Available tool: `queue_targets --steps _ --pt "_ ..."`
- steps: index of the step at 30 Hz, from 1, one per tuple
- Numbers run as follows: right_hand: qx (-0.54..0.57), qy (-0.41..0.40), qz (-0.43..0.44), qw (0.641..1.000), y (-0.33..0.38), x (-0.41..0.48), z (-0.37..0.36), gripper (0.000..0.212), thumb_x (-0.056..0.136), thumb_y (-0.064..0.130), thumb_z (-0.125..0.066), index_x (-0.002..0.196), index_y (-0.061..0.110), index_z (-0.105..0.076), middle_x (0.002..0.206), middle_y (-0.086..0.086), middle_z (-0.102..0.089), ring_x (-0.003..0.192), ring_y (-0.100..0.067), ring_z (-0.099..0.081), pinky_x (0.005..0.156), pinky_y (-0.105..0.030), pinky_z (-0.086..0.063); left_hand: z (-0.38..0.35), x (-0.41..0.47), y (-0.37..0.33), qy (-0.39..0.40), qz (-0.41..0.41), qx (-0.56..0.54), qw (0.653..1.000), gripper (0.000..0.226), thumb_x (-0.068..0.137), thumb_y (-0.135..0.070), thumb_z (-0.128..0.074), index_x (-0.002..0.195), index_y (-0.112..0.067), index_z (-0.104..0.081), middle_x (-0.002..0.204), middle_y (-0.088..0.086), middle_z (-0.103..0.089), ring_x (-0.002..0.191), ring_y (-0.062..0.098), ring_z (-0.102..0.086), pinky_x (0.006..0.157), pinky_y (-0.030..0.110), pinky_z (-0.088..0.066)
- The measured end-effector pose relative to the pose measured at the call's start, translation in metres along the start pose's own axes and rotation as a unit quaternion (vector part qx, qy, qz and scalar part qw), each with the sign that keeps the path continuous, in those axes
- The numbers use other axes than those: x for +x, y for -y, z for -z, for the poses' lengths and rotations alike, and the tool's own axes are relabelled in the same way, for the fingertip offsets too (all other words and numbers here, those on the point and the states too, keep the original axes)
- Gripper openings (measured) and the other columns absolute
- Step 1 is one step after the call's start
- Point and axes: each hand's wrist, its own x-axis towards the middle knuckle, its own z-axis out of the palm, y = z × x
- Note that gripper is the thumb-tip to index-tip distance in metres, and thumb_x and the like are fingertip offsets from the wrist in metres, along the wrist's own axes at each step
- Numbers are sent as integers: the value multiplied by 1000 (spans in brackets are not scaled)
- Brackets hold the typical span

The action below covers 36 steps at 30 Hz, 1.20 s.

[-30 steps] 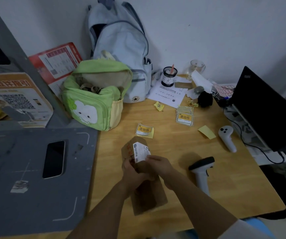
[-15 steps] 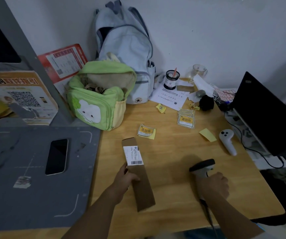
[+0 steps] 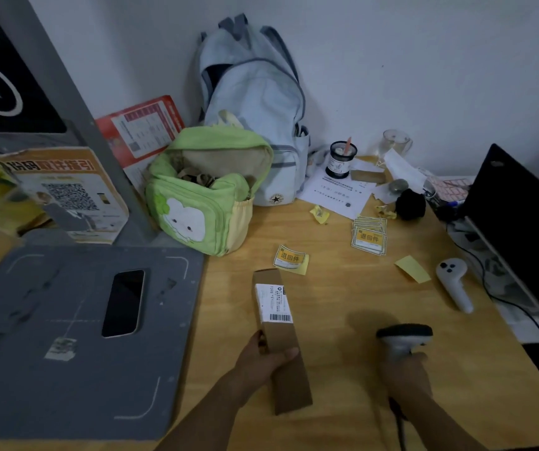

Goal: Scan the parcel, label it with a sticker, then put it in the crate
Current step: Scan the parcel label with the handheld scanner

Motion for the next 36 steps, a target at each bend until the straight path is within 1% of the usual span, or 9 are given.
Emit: queue_targets --steps 2,5,9,12,14,22,25,32,36 --pt "12 -1 10 1000 11 -8 3 73 86 19 -60 143 0 -20 86 -16 -58 70 -30 -60 53 -36 -45 -2 -2 -6 13 11 23 1000 53 71 -34 -80 110 -40 -44 95 -29 -53 82 -6 -53 52 15 -42" --pt "13 26 81 996 37 -24 8 41 86 14 -58 122 -3 -47 76 -16 -55 60 -28 -54 54 -33 -44 -7 -3 -15 19 13 57 998 62 73 -39 -76 125 -33 -43 95 -28 -52 80 -8 -50 54 15 -36" --pt "104 97 172 975 76 -62 19 20 90 16 -58 100 2 -51 63 -14 -48 51 -24 -47 54 -34 -41 -8 -5 -21 5 -3 128 992 64 72 -41 -76 128 -26 -50 117 -9 -63 87 5 -58 59 20 -44" --pt "126 184 204 953 96 -96 32 29 92 34 -55 102 8 -55 59 -7 -49 46 -17 -43 44 -25 -37 -6 -7 -20 0 -9 167 986 56 75 -37 -75 125 -18 -58 127 4 -64 107 19 -61 94 34 -52" --pt "103 219 214 947 104 -117 37 33 92 44 -51 98 12 -58 57 -2 -49 45 -14 -42 41 -22 -36 -4 -9 -20 5 -6 199 980 53 79 -37 -70 126 -17 -59 128 6 -62 114 22 -59 102 35 -46" --pt "103 262 283 917 111 -180 62 41 90 49 -52 87 9 -60 53 -3 -52 39 -14 -45 42 -19 -37 -2 -17 -28 24 -3 325 945 57 83 -26 -66 135 -9 -48 135 10 -56 120 24 -54 103 38 -46" --pt "110 278 299 906 105 -198 75 42 91 48 -51 85 8 -61 53 -4 -52 39 -15 -46 41 -20 -37 -5 -24 -33 15 -12 328 945 61 86 -32 -60 140 -11 -38 138 11 -53 122 26 -54 102 36 -46" --pt "108 295 284 906 96 -222 84 49 91 50 -51 101 3 -60 59 -6 -52 44 -16 -46 44 -22 -37 -6 -35 -28 17 -32 354 934 61 90 -23 -58 143 -10 -32 144 9 -46 130 21 -46 109 33 -39" --pt "90 279 265 919 94 -222 79 54 89 52 -51 108 1 -57 59 -6 -52 43 -16 -46 43 -21 -37 -2 -38 -23 10 -34 390 920 58 91 -30 -56 141 -10 -35 147 6 -42 133 21 -43 109 28 -35"
